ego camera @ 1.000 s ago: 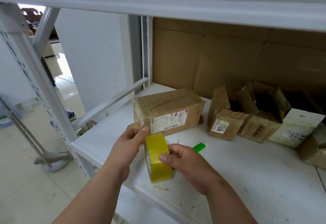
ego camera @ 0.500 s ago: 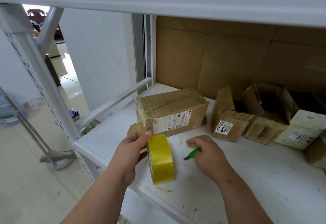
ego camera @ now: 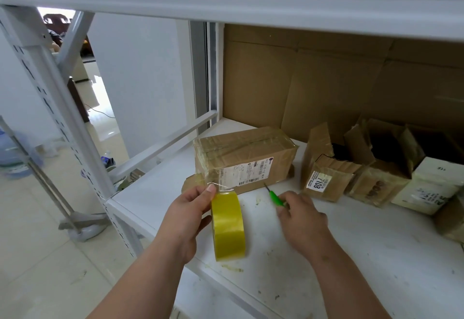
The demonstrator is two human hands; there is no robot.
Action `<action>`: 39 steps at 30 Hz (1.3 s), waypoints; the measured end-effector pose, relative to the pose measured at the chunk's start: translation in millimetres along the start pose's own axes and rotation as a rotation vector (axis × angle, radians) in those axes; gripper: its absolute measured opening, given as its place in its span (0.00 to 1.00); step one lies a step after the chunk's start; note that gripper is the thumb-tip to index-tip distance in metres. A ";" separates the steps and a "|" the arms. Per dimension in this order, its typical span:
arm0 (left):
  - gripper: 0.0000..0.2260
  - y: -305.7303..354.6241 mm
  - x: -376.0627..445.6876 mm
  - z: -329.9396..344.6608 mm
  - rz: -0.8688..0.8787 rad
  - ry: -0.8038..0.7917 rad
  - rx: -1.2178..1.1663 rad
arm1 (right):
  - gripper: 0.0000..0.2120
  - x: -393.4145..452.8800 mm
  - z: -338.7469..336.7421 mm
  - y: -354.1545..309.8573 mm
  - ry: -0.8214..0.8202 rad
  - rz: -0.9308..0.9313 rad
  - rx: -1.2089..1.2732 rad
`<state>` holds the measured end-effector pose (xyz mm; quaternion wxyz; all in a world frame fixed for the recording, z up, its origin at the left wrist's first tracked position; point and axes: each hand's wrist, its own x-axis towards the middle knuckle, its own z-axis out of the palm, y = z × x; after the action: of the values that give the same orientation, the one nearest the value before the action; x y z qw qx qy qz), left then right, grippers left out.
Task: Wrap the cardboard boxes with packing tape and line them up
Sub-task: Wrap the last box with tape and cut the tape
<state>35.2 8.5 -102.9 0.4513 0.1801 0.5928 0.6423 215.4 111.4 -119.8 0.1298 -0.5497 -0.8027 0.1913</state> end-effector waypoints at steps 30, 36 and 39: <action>0.04 -10.4 10.6 0.9 0.059 -0.041 -0.017 | 0.12 17.4 -31.1 -93.0 -0.058 -0.374 -0.116; 0.02 -10.1 12.5 1.3 0.068 -0.037 -0.014 | 0.10 24.5 -29.7 -97.9 -0.059 -0.380 -0.183; 0.02 -8.5 12.2 1.7 0.073 -0.056 0.011 | 0.08 27.5 -22.9 -97.2 -0.063 -0.371 -0.187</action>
<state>33.3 18.3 -114.0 0.4430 0.2223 0.5765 0.6496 134.0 109.5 -55.7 0.0860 -0.3959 -0.9081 0.1058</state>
